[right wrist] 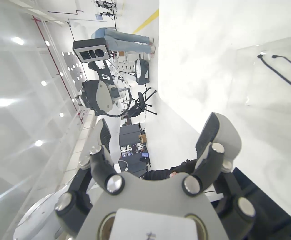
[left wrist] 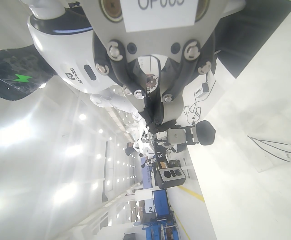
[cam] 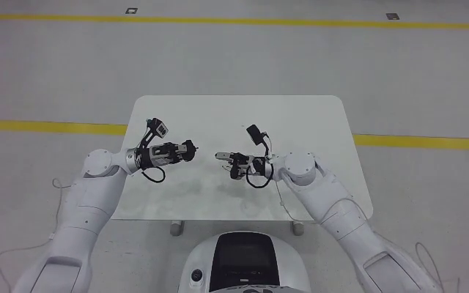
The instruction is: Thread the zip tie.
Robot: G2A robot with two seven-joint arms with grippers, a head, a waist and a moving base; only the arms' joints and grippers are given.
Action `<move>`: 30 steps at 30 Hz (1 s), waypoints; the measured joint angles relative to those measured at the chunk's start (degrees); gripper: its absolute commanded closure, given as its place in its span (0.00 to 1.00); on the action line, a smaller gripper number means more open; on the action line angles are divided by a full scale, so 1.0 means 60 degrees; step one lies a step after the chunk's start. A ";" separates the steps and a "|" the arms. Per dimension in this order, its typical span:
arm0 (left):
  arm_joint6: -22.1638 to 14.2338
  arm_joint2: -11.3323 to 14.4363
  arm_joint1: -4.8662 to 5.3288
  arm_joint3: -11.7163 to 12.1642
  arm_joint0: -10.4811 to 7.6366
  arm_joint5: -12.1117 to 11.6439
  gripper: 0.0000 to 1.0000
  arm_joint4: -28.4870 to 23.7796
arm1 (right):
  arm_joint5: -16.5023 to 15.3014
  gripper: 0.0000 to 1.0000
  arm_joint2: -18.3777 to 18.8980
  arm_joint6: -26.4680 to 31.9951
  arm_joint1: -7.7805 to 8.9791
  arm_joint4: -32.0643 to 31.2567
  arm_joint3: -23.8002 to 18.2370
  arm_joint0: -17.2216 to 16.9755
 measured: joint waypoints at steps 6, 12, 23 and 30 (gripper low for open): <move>0.0000 0.0000 0.0000 0.0000 0.0000 0.0000 1.00 0.0000 | 0.1470 0.00 -0.0419 -0.0388 0.0046 -0.1793 -0.0807 0.0412; 0.0000 0.0000 0.0000 0.0000 0.0000 0.0000 1.00 0.0000 | 0.2230 0.00 -0.1105 -0.0206 -0.0041 -0.3323 -0.0636 0.0776; 0.0000 0.0000 0.0000 0.0000 0.0000 0.0000 1.00 0.0000 | 0.2164 0.00 -0.1350 -0.0150 -0.0138 -0.3826 -0.0393 0.0868; 0.0000 0.0000 0.0000 0.0000 0.0000 0.0000 1.00 0.0000 | 0.2222 0.00 -0.2006 0.0023 -0.0278 -0.5767 -0.0472 0.1233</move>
